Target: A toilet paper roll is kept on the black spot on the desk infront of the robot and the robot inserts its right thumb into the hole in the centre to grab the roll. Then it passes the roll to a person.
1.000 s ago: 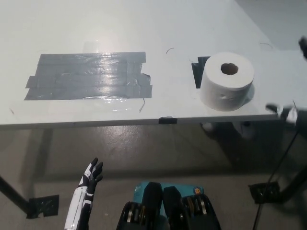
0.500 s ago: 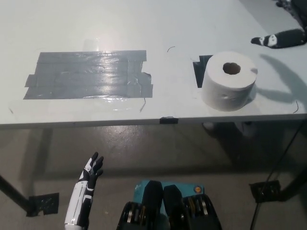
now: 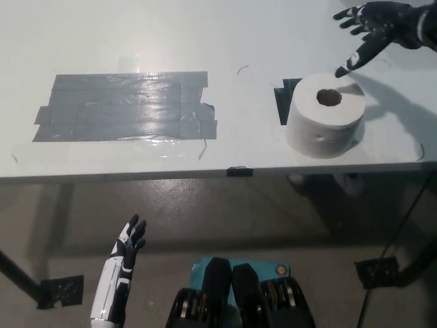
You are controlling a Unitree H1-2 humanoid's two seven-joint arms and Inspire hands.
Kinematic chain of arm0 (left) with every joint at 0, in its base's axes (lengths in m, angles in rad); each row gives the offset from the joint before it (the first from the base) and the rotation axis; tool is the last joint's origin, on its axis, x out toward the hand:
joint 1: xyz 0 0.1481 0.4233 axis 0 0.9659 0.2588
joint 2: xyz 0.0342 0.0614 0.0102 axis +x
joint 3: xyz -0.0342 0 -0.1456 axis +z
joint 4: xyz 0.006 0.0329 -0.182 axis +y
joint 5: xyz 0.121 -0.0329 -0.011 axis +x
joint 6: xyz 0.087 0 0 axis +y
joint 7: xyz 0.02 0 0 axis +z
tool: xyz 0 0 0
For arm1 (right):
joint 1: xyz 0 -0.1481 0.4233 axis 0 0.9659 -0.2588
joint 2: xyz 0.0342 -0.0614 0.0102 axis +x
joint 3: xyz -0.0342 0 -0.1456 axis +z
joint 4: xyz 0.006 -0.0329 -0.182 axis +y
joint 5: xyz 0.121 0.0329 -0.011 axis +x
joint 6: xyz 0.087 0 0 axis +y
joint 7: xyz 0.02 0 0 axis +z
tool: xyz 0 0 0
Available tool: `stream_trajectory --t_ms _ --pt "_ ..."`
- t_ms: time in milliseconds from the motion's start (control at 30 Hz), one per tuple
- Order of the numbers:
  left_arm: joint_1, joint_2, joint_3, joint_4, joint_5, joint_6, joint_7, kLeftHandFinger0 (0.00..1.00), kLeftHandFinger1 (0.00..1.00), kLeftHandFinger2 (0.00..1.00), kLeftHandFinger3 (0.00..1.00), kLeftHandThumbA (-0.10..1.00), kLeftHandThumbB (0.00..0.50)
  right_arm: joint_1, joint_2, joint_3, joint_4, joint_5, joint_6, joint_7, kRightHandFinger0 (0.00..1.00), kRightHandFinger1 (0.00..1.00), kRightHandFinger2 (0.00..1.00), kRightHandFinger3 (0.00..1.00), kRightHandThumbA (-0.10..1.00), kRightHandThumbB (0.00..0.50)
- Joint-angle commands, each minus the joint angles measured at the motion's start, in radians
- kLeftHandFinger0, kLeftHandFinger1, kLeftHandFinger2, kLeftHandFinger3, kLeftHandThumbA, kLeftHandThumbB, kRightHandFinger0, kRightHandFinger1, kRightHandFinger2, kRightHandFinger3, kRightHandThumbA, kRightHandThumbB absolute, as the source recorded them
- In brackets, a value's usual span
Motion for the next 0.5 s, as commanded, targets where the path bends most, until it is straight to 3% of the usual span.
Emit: stream_trajectory --t_ms 0,200,267,400,467 --pt "0.004 0.004 -0.002 -0.038 0.011 -0.021 0.019 1.0 1.0 1.0 1.0 1.0 0.215 -0.111 0.018 0.006 0.059 -0.051 -0.021 0.066 1.0 1.0 1.0 1.0 0.9 0.34" --pt "-0.012 0.006 -0.003 -0.035 0.022 -0.019 0.02 1.0 1.0 1.0 1.0 1.0 0.202 -0.151 0.044 0.009 0.109 -0.082 -0.004 0.077 1.0 1.0 1.0 1.0 0.88 0.371" --pt "-0.012 0.007 -0.004 -0.04 0.016 -0.01 0.015 1.0 1.0 1.0 1.0 1.0 0.215 -0.155 0.05 -0.004 0.116 -0.077 -0.007 0.085 1.0 1.0 1.0 1.0 0.84 0.361" --pt "-0.016 0.005 -0.004 -0.036 0.024 -0.02 0.019 1.0 1.0 1.0 1.0 1.0 0.207 -0.169 0.065 0.015 0.134 -0.107 -0.03 0.11 1.0 1.0 1.0 1.0 0.9 0.334" --pt "-0.016 0.004 -0.005 -0.038 0.025 -0.019 0.018 1.0 1.0 1.0 1.0 1.0 0.2 -0.171 0.068 0.013 0.141 -0.112 -0.024 0.114 1.0 1.0 1.0 1.0 0.8 0.369"
